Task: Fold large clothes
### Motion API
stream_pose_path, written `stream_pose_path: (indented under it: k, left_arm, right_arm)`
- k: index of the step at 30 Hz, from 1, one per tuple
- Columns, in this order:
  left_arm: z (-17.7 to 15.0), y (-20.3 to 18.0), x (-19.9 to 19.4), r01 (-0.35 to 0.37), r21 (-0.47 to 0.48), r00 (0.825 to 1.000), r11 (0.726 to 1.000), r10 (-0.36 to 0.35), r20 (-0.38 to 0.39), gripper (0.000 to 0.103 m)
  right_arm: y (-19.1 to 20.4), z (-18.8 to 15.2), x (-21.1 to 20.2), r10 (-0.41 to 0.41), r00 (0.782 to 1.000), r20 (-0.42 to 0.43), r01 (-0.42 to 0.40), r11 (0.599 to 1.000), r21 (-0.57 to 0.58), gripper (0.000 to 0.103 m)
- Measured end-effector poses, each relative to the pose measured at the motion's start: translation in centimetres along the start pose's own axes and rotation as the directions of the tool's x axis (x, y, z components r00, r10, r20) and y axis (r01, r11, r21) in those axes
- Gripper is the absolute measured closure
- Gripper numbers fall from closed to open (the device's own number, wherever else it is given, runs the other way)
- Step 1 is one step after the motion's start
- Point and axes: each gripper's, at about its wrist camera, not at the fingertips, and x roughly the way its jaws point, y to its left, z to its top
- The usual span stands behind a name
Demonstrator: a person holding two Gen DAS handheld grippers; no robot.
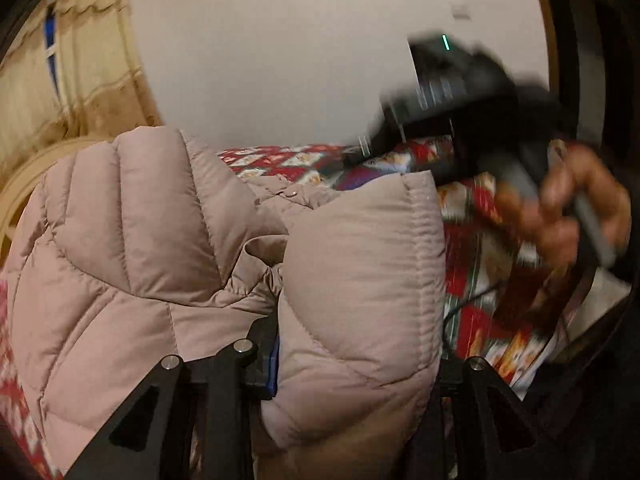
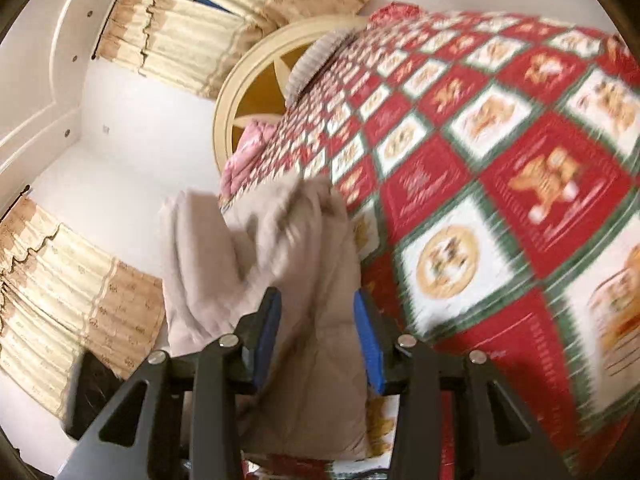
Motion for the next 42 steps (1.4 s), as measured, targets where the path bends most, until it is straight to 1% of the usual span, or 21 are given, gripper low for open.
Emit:
stream_pose_path:
  k: [1,2,4,6,8,10,11,13,16,19,21,23,25,28,31,33,35,36,38,40,42]
  left_arm:
    - [-0.2,-0.1,0.1,-0.002,0.005,1.000,1.000,0.002,-0.002,0.070]
    - [-0.3,-0.1,0.1,-0.002,0.002,1.000,1.000,0.002,0.000,0.070]
    - [-0.1,-0.1,-0.2,-0.007,-0.006,1.000,1.000,0.007,0.016,0.070]
    - [-0.5,-0.7,-1.0,-0.018,-0.008,0.999,1.000,0.018,0.046,0.070]
    - [-1.1,-0.7,-1.5,-0.020,0.000,0.998,1.000,0.020,0.062,0.070]
    - [-1.3,-0.8,-2.0,-0.034,0.028,0.997,0.999,0.032,0.069,0.070]
    - [-1.5,-1.0,-2.2,-0.049,0.042,0.996,0.998,0.046,0.070,0.070]
    - [-1.8,-1.1,-2.8,-0.082,0.077,0.994,0.994,0.077,0.072,0.068]
    - [-1.9,-0.3,-3.9,-0.068,0.084,0.996,0.994,0.062,0.062,0.068]
    - [-1.6,0.4,-3.6,-0.023,0.070,1.000,0.997,0.023,0.007,0.067]
    - [-0.9,0.1,-2.7,-0.017,0.113,1.000,0.993,0.019,-0.020,0.066]
    - [-0.1,-0.4,-1.8,0.012,0.152,0.999,0.988,-0.008,-0.031,0.058]
    - [0.6,0.5,0.3,0.116,0.126,0.992,0.985,-0.109,-0.066,0.040]
    - [0.8,1.4,2.0,0.197,0.095,0.978,0.976,-0.189,-0.093,0.037]
    - [0.1,1.8,2.1,0.244,0.049,0.968,0.968,-0.241,-0.075,0.037]
    - [-0.5,1.9,2.0,0.241,0.044,0.969,0.970,-0.238,-0.063,0.037]
    - [-0.7,1.8,1.9,0.229,0.057,0.972,0.972,-0.225,-0.059,0.037]
    - [-0.8,1.6,2.0,0.223,0.067,0.974,0.973,-0.219,-0.059,0.036]
    - [-1.1,1.3,2.0,0.212,0.088,0.976,0.973,-0.208,-0.059,0.035]
    - [-1.3,1.0,2.1,0.205,0.101,0.978,0.974,-0.199,-0.059,0.034]
    - [-1.3,0.9,2.1,0.198,0.104,0.979,0.975,-0.193,-0.057,0.034]
  right_arm:
    - [0.1,0.4,-0.6,0.018,1.000,0.024,-0.018,1.000,-0.005,0.054]
    - [0.5,0.3,-1.1,0.031,0.999,0.034,-0.031,0.999,-0.007,0.037]
    - [0.7,2.7,-0.7,0.028,0.999,0.033,-0.027,0.999,-0.029,0.022]
    - [1.4,3.7,1.0,-0.001,1.000,0.011,0.002,0.996,-0.084,0.023]
    - [1.8,4.3,4.3,-0.017,0.998,-0.065,0.010,0.993,-0.116,0.046]
    - [2.5,3.6,7.8,0.009,0.985,-0.172,-0.032,0.991,-0.130,0.067]
    - [3.2,3.2,9.2,0.013,0.979,-0.205,-0.043,0.988,-0.146,0.072]
    - [5.3,2.6,10.7,0.037,0.974,-0.222,-0.081,0.977,-0.196,0.076]
    - [7.9,2.0,11.7,0.184,0.951,-0.249,-0.246,0.938,-0.244,0.080]
    - [4.6,1.8,15.0,0.319,0.896,-0.310,-0.354,0.933,-0.064,0.083]
    - [1.8,1.2,17.2,0.333,0.879,-0.343,-0.351,0.936,0.009,0.092]
    - [0.7,1.1,17.5,0.343,0.875,-0.340,-0.352,0.935,0.038,0.093]
    - [0.6,1.2,16.9,0.310,0.888,-0.340,-0.318,0.947,0.031,0.093]
    - [-0.3,1.9,15.7,0.279,0.898,-0.340,-0.283,0.958,0.040,0.092]
    - [-0.4,2.2,13.3,0.221,0.915,-0.337,-0.242,0.970,-0.021,0.080]
    - [-0.4,2.6,10.8,0.154,0.929,-0.336,-0.184,0.981,-0.059,0.060]
    - [-0.1,3.1,7.6,0.100,0.953,-0.286,-0.136,0.985,-0.109,0.026]
    - [0.6,3.7,5.6,0.049,0.972,-0.230,-0.087,0.984,-0.157,0.021]
    - [1.9,4.4,3.0,0.049,0.985,-0.166,-0.083,0.975,-0.208,0.019]
    - [3.6,5.3,1.2,0.105,0.986,-0.129,-0.132,0.966,-0.224,0.019]
    - [6.0,5.5,1.6,0.157,0.974,-0.160,-0.196,0.944,-0.267,0.015]
